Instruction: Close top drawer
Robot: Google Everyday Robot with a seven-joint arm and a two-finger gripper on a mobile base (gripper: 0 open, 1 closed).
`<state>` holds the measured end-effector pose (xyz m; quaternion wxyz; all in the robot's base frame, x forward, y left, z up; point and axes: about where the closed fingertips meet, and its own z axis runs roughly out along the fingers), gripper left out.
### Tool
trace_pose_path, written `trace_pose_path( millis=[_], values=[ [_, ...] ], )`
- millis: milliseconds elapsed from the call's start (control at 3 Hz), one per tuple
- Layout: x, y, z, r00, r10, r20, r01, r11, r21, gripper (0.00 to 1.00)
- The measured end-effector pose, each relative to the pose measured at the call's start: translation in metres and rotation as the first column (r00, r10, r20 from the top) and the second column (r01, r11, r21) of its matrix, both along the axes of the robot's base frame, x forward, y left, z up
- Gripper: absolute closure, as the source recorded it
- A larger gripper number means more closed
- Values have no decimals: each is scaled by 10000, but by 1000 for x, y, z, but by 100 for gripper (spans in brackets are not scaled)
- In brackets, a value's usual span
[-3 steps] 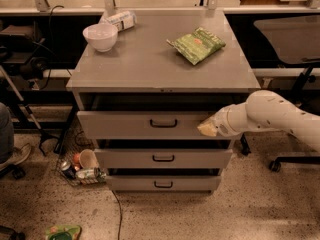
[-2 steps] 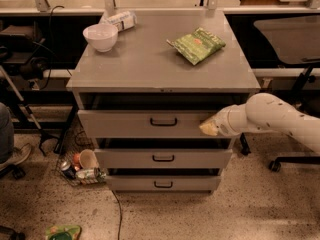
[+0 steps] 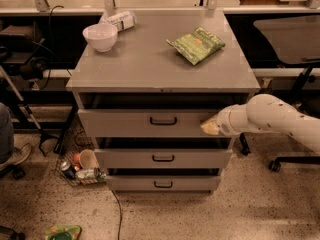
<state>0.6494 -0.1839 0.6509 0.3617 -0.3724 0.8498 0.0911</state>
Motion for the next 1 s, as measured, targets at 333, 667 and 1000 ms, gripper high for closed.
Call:
trace_pose_path(
  millis=[333, 667, 1000],
  values=[
    [-22, -12, 10, 9987, -286, -419, 285, 9996, -37, 100],
    [-57, -33, 25, 9900, -886, -1102, 886, 9961, -50, 100],
    [-80, -48, 36, 9796, -1261, -1564, 1300, 9914, 151, 100]
  ],
)
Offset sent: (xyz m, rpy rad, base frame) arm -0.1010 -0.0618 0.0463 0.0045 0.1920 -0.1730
